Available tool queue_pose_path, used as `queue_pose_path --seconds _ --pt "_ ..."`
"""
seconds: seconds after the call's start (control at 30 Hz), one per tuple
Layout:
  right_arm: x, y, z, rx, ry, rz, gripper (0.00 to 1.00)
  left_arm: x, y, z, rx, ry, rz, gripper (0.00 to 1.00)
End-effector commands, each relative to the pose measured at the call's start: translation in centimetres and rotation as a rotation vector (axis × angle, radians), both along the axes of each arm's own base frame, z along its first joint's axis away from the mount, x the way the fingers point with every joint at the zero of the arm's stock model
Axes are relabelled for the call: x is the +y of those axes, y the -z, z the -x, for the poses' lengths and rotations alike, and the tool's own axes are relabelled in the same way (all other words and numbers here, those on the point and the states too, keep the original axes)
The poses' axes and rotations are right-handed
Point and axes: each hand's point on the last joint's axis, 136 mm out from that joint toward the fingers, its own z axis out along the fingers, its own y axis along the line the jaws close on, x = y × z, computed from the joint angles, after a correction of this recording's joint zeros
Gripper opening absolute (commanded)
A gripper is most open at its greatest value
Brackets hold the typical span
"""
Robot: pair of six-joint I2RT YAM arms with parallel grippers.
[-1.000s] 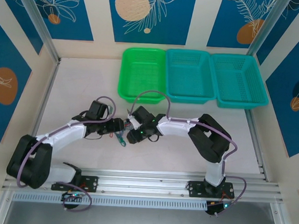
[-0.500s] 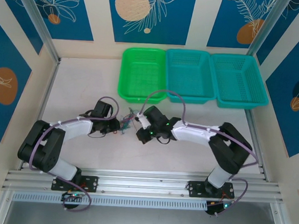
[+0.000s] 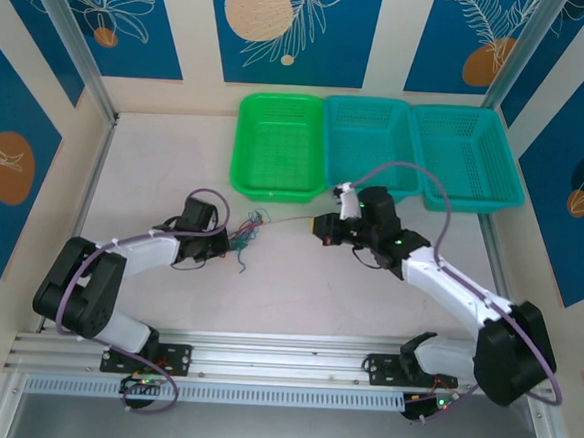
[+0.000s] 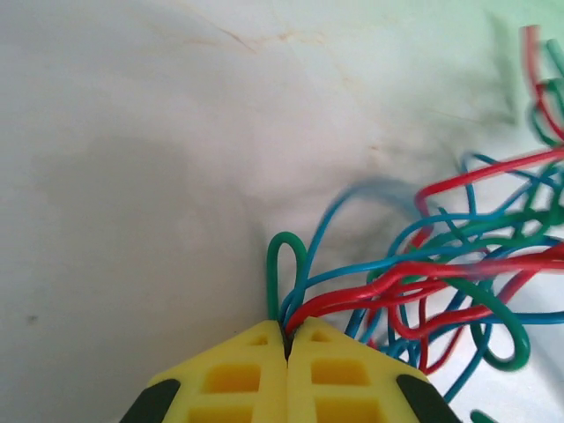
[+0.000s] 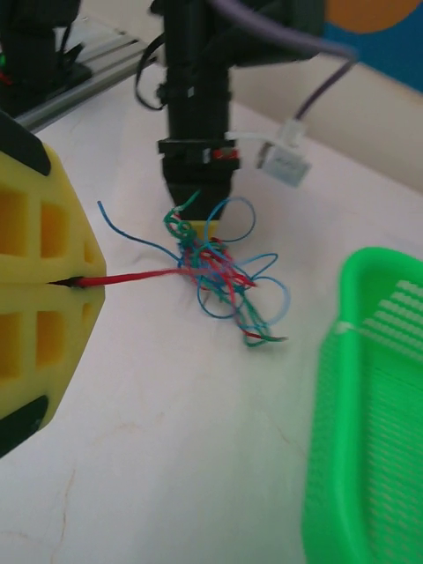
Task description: Untangle the cables
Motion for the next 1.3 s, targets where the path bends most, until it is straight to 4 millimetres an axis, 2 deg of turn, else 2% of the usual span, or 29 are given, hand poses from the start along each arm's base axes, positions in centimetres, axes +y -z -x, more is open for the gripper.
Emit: queue_pose_path --seconds 0.0,0.1,0.2,0.4,0.47,0.53,0.6,0.7,0.77,0.87,0.93,1.0,1.07,1.13,1.2,1.27 --pt "-3.4 -2.6 -0.7 -0.004 0.135 -0.097 0.0 3.6 1.6 1.6 0.066 -0.095 -0.124 0.0" --pt "-7.2 -4.0 -1.4 -0.002 0.279 -0.143 0.0 4.6 1.3 1.9 0.065 -0.12 -0.15 0.0" --pt "-9.4 -4.6 -1.4 0.003 0.345 -0.179 0.0 5.4 0.8 2.1 0.049 -0.138 -0.172 0.0" --pt "-11.3 -5.3 -1.5 0.009 0.421 -0.212 0.0 6.3 0.2 2.7 0.036 -0.137 -0.213 0.0" --pt "-11.2 -6.0 -1.4 -0.011 0.408 -0.224 0.0 6.3 0.0 2.7 0.027 -0.123 -0.218 0.0" --pt "-9.4 -6.6 -1.0 -0.018 0.316 -0.236 0.0 5.5 -0.8 2.4 -0.013 -0.068 -0.188 0.09" --pt "-6.0 -7.1 0.2 -0.017 0.145 -0.236 0.0 3.5 -2.6 1.7 -0.11 0.017 -0.112 0.24" --pt "-1.0 -7.1 2.6 -0.038 -0.081 -0.167 0.0 0.7 -6.9 1.0 -0.305 0.14 -0.029 0.42" --pt "1.1 -7.2 3.8 -0.051 -0.169 -0.142 0.0 -0.1 -9.9 0.9 -0.432 0.181 -0.019 0.55" --pt "3.3 -8.1 5.1 -0.059 -0.279 -0.181 0.0 -0.8 -13.7 1.1 -0.617 0.211 -0.009 0.65" --pt "4.3 -9.0 5.7 -0.076 -0.331 -0.195 0.0 -2.4 -15.7 1.5 -0.74 0.291 0.009 0.67" --pt "5.1 -9.9 6.1 -0.097 -0.366 -0.202 0.0 -5.0 -17.2 2.3 -0.839 0.427 0.029 0.7" --pt "5.4 -10.8 6.2 -0.114 -0.379 -0.214 0.0 -7.5 -17.7 3.1 -0.908 0.561 0.025 0.75" --pt "5.6 -11.8 6.3 -0.128 -0.386 -0.233 0.0 -9.6 -17.4 3.8 -0.951 0.673 0.005 0.8" --pt "5.8 -12.7 6.4 -0.138 -0.394 -0.25 0.0 -11.1 -16.5 3.8 -0.968 0.738 -0.018 0.85" --pt "6.0 -13.5 6.7 -0.146 -0.41 -0.267 0.0 -11.6 -15.2 2.9 -0.961 0.741 -0.072 0.9"
